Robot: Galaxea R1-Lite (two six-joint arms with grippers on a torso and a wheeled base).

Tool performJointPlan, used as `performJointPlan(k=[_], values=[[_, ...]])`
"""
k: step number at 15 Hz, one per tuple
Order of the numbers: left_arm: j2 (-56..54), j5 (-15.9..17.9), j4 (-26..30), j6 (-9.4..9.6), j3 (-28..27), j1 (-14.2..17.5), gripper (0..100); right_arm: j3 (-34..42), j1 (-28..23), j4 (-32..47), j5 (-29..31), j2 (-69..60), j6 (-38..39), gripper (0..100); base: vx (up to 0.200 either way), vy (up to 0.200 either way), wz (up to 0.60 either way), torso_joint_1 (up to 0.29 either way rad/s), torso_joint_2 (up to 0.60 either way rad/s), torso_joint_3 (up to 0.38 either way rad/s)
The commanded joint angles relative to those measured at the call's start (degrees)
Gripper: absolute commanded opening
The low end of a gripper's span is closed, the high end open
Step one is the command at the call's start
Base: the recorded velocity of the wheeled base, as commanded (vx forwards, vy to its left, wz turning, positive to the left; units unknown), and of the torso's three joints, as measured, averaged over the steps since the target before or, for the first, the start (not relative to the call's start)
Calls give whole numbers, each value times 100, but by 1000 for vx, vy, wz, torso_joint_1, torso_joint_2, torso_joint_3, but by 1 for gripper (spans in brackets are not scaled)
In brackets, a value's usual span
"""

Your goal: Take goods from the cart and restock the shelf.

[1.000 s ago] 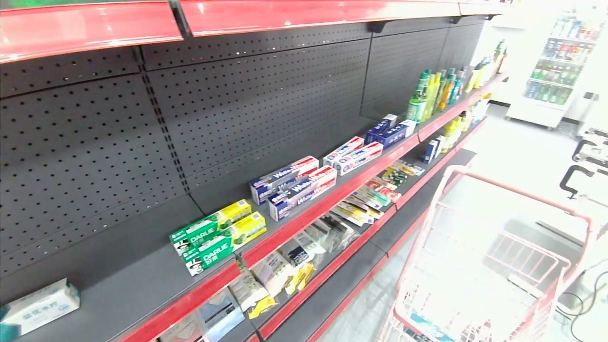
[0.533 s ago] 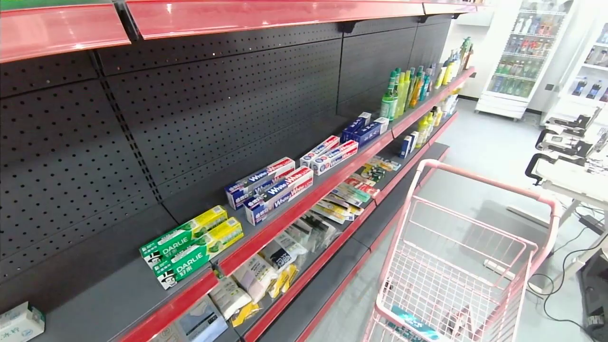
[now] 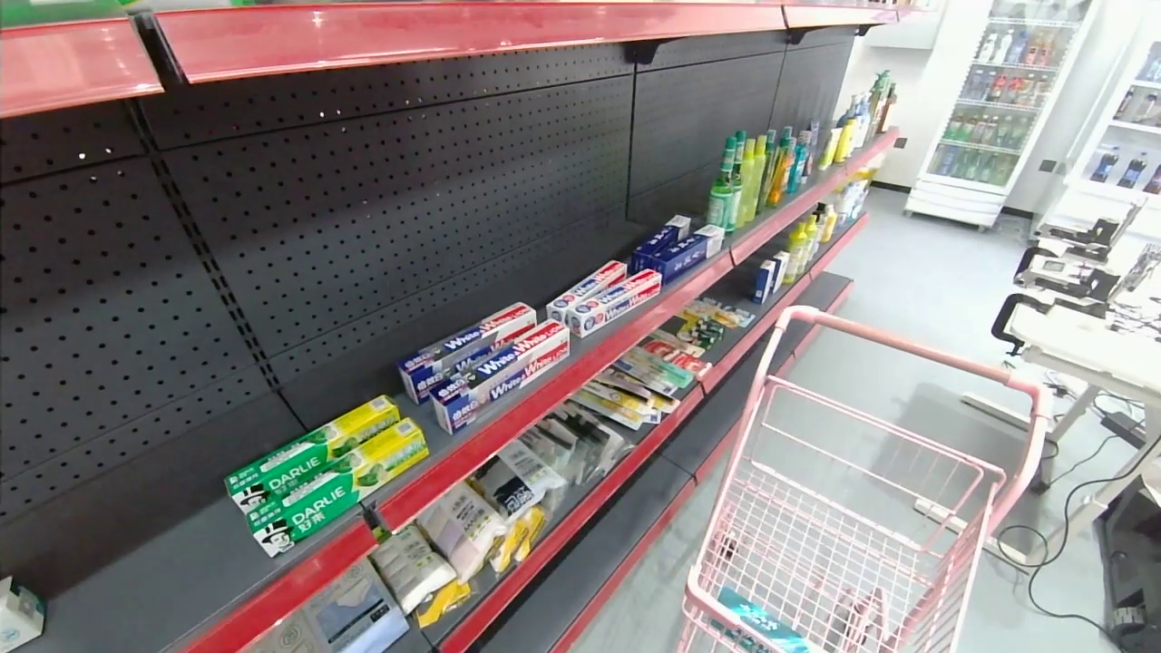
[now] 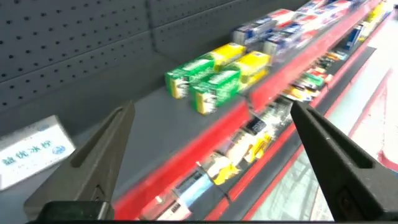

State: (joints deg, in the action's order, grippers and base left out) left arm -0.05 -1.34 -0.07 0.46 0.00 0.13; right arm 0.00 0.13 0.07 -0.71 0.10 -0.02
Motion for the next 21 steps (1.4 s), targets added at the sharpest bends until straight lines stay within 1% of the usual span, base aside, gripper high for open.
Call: performJointPlan(k=[1, 3, 6, 10, 11, 12, 13, 14, 15, 16, 17, 18, 20, 21], values=[[5, -7, 7, -2, 0, -5, 100, 0, 4, -7, -17, 34, -6, 100, 0, 0, 0, 0, 0, 0], [5, -7, 7, 6, 0, -5, 100, 0, 13, -7, -17, 61, 2, 100, 0, 0, 0, 0, 0, 0], [5, -7, 7, 6, 0, -5, 100, 0, 13, -7, -17, 61, 2, 100, -200, 0, 0, 9, 1, 1], [5, -7, 7, -2, 0, -5, 100, 0, 4, -7, -26, 8, -6, 100, 0, 0, 0, 0, 0, 0], [5, -7, 7, -2, 0, -5, 100, -193, 4, -157, -123, 69, -85, 100, 0, 0, 0, 0, 0, 0], [5, -7, 7, -2, 0, -5, 100, -1318, 4, -95, -123, 992, -33, 100, 0, 0, 0, 0, 0, 0], [5, -7, 7, -11, 0, -5, 100, -1872, -13, -130, -70, 1695, 125, 100, 0, 0, 0, 0, 0, 0], [5, -15, 7, -29, 0, -5, 100, -3059, -22, -69, 176, 2961, 846, 100, 0, 0, 0, 0, 0, 0], [5, -15, 7, -29, 0, -5, 100, -3357, -57, 107, 326, 3664, 837, 100, 0, 0, 0, 0, 0, 0], [5, -15, 7, -29, 0, -5, 100, -3305, -13, 379, 167, 4209, 829, 100, 0, 0, 0, 0, 0, 0], [5, -15, 7, -29, 0, -5, 100, -3111, -5, 538, -378, 4815, 881, 100, 0, 0, 0, 0, 0, 0], [5, -15, 7, -29, 0, -5, 100, -3067, -84, 564, -764, 5360, 688, 100, 0, 0, 0, 0, 0, 0], [5, -15, 7, -29, 0, -5, 100, -2874, 39, 634, -817, 6538, -367, 100, 0, 0, 0, 0, 0, 0], [5, -15, 7, -29, 0, -5, 100, -2812, 39, 617, -861, 7171, -762, 100, 0, 0, 0, 0, 0, 0]])
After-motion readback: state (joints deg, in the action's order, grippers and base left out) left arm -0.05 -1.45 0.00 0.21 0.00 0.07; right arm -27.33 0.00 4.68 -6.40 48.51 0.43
